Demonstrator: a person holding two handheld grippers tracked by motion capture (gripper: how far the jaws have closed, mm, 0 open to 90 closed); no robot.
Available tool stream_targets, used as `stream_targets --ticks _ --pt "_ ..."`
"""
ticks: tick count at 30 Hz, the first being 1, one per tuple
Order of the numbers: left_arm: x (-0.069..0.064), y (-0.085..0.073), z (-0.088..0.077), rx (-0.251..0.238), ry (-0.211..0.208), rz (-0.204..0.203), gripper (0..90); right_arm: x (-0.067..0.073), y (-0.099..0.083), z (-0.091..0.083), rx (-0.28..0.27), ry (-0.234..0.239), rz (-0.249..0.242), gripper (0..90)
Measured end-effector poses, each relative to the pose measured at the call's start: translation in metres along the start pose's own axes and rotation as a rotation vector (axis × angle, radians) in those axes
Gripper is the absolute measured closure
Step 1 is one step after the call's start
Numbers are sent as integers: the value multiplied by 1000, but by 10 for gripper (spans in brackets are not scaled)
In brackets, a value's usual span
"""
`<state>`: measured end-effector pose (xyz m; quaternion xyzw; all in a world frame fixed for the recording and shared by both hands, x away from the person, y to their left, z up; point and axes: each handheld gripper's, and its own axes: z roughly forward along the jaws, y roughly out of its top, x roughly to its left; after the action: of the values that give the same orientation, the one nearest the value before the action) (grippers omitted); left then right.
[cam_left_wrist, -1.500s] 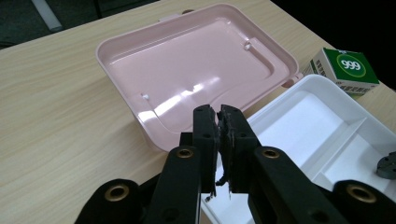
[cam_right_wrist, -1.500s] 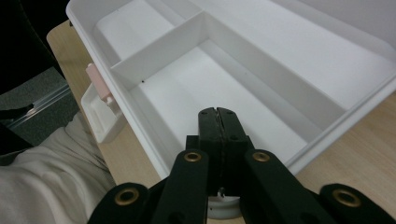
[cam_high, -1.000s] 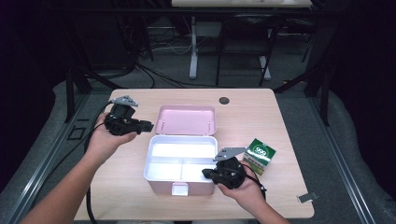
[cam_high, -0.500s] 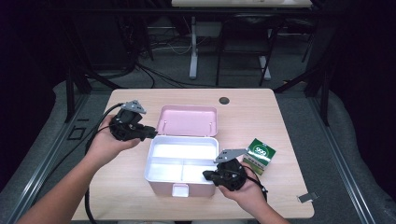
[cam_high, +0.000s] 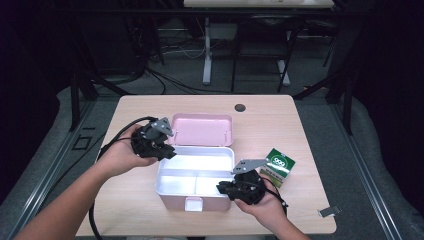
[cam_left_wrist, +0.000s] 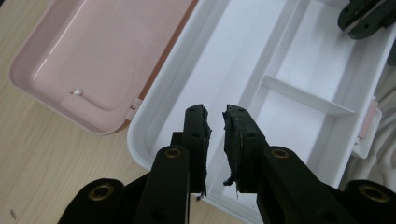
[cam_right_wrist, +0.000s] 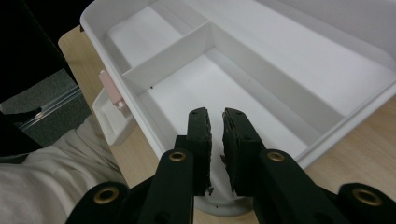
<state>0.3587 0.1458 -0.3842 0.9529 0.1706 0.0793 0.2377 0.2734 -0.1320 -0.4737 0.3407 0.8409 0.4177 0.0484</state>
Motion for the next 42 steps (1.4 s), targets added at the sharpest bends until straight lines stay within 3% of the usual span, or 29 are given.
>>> stream_targets --ticks 12,21,34,42 --pt "-11 18 17 138 -19 163 784 -6 4 -13 -26 -13 9 799" --pt "-21 30 33 229 -26 248 784 -11 4 -19 -38 -22 21 795" --pt "-30 45 47 290 -48 309 792 -18 6 -30 -45 -55 22 792" --pt "-33 48 59 321 -44 318 809 -21 5 -32 -55 -64 29 790"
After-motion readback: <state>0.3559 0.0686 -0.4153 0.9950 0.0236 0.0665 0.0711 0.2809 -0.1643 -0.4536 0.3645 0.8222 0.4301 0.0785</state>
